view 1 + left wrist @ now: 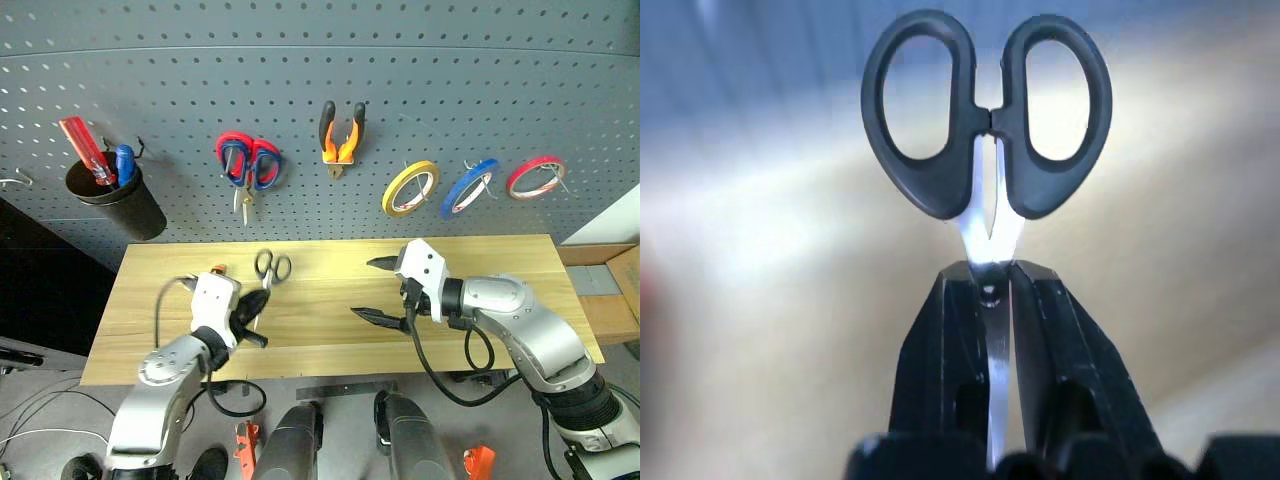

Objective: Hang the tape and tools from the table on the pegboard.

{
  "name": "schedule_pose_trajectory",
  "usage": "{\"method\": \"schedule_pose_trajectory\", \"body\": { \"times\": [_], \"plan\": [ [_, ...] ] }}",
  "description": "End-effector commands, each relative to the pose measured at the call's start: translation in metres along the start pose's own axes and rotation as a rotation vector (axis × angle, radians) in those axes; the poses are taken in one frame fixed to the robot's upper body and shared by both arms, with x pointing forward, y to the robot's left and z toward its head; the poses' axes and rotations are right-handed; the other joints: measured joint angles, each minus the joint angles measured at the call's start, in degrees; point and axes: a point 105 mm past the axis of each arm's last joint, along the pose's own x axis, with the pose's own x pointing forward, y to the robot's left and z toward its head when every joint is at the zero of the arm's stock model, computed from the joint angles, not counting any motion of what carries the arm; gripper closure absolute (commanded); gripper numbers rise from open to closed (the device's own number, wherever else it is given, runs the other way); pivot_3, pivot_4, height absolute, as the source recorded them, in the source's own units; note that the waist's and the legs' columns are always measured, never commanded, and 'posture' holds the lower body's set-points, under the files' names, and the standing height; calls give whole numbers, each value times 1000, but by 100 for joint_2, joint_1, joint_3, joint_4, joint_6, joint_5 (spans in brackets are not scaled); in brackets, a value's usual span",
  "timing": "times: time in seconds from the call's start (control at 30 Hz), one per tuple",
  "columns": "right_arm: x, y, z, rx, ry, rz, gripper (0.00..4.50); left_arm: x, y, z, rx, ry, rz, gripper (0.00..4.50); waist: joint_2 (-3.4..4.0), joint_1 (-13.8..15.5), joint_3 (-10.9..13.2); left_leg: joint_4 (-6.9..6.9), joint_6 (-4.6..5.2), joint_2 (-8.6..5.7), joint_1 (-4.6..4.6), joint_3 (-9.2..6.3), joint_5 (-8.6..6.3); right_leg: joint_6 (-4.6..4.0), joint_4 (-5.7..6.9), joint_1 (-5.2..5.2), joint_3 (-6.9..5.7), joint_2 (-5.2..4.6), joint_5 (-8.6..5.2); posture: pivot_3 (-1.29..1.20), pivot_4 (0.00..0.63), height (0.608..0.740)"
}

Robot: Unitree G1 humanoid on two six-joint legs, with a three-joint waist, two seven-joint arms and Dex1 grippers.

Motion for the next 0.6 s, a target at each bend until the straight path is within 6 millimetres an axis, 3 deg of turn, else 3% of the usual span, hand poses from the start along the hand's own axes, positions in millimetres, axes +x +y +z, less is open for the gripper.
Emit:
{"method": "schedule_pose_trajectory", "body": {
  "times": [0.03, 0.23, 0.6],
  "plan": [
    [4, 3, 1, -28, -23, 44, 0, -11, -3, 12, 120, -80, -6, 4426, 0, 9, 0, 0, 1, 0, -1, 0, 0, 0, -2, 0, 0, 0, 0, -20, 298, 740],
    [15, -6, 12, -13, -123, 40, 0, -14, 2, 34, 306, -221, 109, 4426, -1, 62, 0, 1, 4, 0, -1, 0, -1, 0, 3, -2, 0, 1, 0, 2, 278, 740],
    [20, -10, 5, -18, -122, 47, 0, -30, -1, 92, 329, -450, 248, 4426, -2, 153, 0, 2, 0, -2, -3, -2, 0, 0, 4, -4, -3, 3, 1, 22, 268, 740]
  ]
}}
